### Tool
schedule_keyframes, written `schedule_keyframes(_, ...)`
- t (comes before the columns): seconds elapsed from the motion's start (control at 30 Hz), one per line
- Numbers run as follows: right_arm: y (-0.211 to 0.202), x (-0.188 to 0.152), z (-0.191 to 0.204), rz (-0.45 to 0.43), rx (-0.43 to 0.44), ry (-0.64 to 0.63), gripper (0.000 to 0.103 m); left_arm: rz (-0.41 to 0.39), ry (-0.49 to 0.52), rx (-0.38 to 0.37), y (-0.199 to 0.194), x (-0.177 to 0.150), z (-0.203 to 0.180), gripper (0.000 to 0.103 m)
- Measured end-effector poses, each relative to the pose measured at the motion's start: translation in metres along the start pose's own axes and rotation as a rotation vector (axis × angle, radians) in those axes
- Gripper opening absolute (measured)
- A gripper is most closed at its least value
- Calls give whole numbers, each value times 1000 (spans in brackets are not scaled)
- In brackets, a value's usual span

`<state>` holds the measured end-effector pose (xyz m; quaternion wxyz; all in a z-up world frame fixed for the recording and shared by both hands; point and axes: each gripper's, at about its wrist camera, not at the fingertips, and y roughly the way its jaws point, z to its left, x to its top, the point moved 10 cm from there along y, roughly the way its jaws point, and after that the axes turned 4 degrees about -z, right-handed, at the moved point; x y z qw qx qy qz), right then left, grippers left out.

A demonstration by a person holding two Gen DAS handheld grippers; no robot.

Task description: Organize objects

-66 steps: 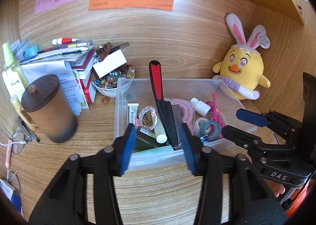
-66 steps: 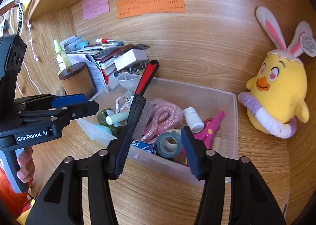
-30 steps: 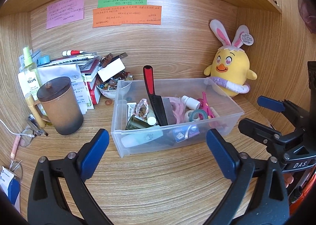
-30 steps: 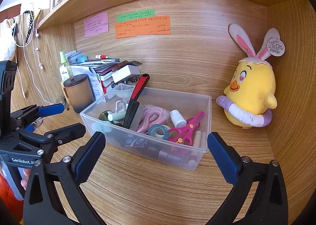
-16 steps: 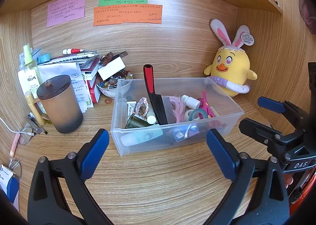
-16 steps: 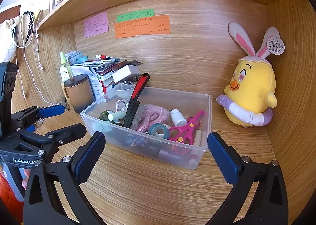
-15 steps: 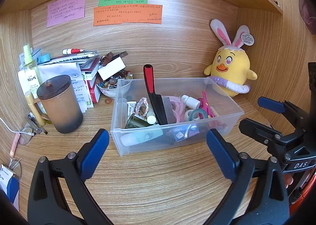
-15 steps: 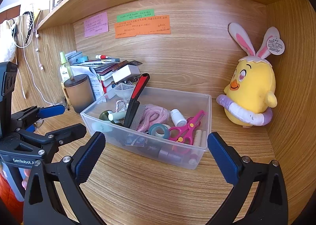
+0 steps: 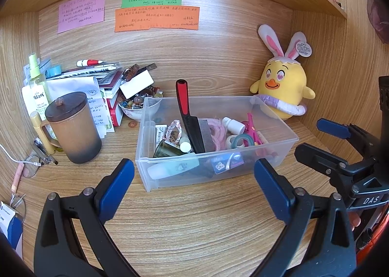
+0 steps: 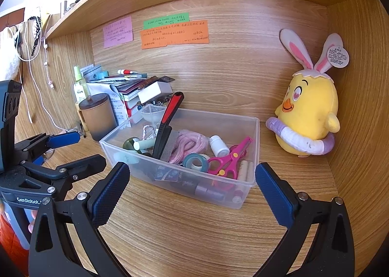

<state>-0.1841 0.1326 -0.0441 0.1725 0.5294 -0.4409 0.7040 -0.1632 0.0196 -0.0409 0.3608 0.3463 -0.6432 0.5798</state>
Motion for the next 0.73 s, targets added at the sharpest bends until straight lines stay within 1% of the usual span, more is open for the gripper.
schedule_keyframes(0.4,0,-1,1,1,2,-3,103,17,-2,-36,1,-4,-6,100)
schedule_keyframes(0.67,1,-2,1,7,3,0,103,9,-4,-30,2,-3,-4,100)
schedule_keyframes(0.73,1,-3,1,9,3,2,103,11,-5,-28,2,-3,-3,102)
